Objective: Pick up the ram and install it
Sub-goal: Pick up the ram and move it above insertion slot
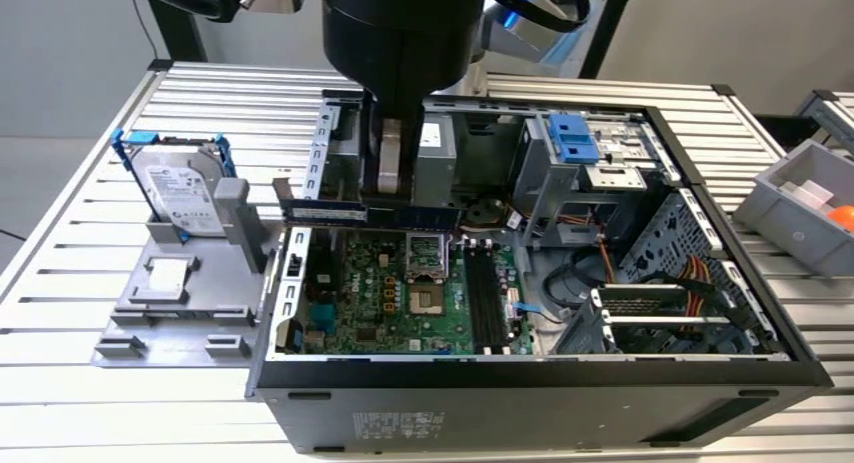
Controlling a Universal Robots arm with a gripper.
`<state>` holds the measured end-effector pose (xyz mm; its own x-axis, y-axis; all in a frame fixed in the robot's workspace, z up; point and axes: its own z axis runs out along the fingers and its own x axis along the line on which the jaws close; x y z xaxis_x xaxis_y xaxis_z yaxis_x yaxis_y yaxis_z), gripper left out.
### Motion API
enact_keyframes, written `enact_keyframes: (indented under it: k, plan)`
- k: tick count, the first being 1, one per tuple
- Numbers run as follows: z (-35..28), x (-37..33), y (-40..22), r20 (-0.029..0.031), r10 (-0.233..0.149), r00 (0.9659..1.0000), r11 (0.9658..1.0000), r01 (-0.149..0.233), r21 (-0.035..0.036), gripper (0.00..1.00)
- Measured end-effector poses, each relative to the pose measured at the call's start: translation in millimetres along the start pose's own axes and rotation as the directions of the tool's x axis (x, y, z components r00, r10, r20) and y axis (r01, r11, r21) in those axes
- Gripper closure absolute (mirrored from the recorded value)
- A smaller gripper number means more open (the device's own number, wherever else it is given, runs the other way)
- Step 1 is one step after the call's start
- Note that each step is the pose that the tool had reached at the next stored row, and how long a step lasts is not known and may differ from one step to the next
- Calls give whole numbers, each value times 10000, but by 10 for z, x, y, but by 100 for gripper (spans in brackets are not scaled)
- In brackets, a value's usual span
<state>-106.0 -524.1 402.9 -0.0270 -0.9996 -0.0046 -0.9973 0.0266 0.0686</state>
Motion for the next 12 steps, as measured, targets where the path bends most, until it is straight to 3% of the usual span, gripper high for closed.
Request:
enact_keyframes:
  k: [12]
  plan:
    - [-13,-5,-189,-1,0,10000,10000,0,-20,100]
